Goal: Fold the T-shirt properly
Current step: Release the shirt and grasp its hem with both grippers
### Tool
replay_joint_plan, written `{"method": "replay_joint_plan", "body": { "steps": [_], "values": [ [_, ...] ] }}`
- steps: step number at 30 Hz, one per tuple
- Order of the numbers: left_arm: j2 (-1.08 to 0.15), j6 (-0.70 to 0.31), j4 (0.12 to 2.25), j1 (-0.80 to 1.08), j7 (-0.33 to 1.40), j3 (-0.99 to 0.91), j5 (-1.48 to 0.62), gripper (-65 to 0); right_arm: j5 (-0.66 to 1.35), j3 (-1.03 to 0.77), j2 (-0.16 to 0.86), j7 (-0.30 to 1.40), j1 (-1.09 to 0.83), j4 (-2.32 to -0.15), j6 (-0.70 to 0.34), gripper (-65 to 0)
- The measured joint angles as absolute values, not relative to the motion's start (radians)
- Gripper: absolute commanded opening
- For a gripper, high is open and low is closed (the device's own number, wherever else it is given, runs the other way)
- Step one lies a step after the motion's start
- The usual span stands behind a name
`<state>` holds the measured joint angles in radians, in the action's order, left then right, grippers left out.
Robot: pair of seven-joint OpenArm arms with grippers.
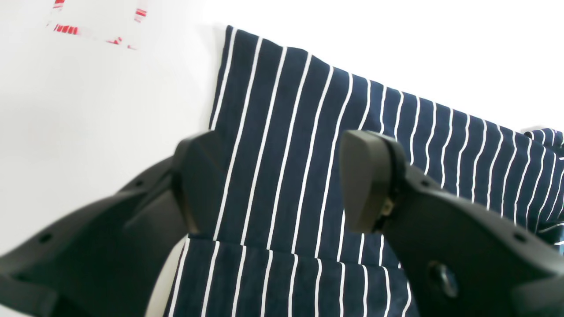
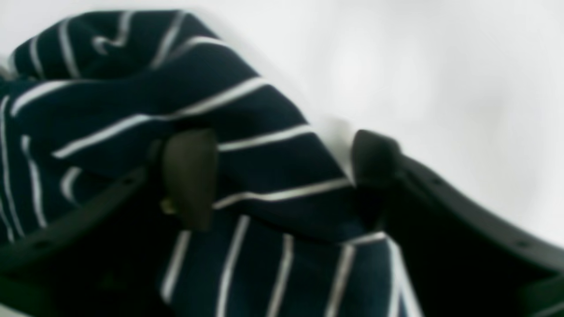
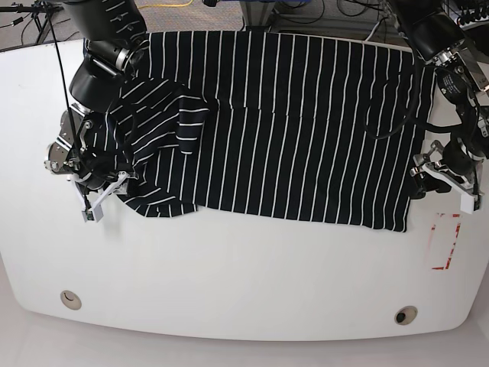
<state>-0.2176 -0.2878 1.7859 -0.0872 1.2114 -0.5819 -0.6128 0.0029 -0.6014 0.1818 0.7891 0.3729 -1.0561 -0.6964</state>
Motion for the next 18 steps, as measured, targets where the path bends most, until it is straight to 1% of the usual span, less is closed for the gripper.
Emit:
{"method": "replay_joint_plan", "body": {
  "steps": [2, 3, 4, 5, 8, 9, 13, 18],
  "values": [
    [-0.217, -0.288, 1.775, -0.102, 1.211, -0.585, -0.606, -25.0, 0.004, -0.602, 0.176, 0.788, 0.373, -1.056, -0.696, -50.6],
    [-0.217, -0.288, 1.762, -0.116, 1.211, -0.585, -0.597, -25.0, 0.004, -0.602, 0.174, 0.789, 0.372, -1.056, -0.696, -54.9],
    [-0.217, -0.287, 1.751, -0.13, 1.211, -0.585, -0.589, -24.9, 0.004, -0.602, 0.172, 0.787, 0.371, -1.055, -0.696, -61.5],
    [-0.217, -0.288, 1.727, -0.149, 1.208, -0.585, -0.577, -24.9, 0.004, -0.602, 0.171, 0.788, 0.37, -1.054, -0.696, -65.0],
    [-0.219, -0.288, 1.647, -0.205, 1.204, -0.583, -0.538, -24.7, 0.004, -0.603, 0.171, 0.788, 0.368, -1.053, -0.696, -64.4],
    [-0.22, -0.286, 1.622, -0.222, 1.204, -0.583, -0.524, -24.7, 0.005, -0.602, 0.17, 0.788, 0.367, -1.053, -0.696, -62.5],
    [-0.236, -0.284, 1.464, -0.309, 1.19, -0.58, -0.474, -24.7, 0.004, -0.603, 0.169, 0.789, 0.368, -1.055, -0.696, -62.3],
    [-0.249, -0.285, 1.267, -0.401, 1.06, -0.567, -0.433, -24.7, 0.005, -0.603, 0.168, 0.79, 0.368, -1.056, -0.696, -62.3]
  ]
}}
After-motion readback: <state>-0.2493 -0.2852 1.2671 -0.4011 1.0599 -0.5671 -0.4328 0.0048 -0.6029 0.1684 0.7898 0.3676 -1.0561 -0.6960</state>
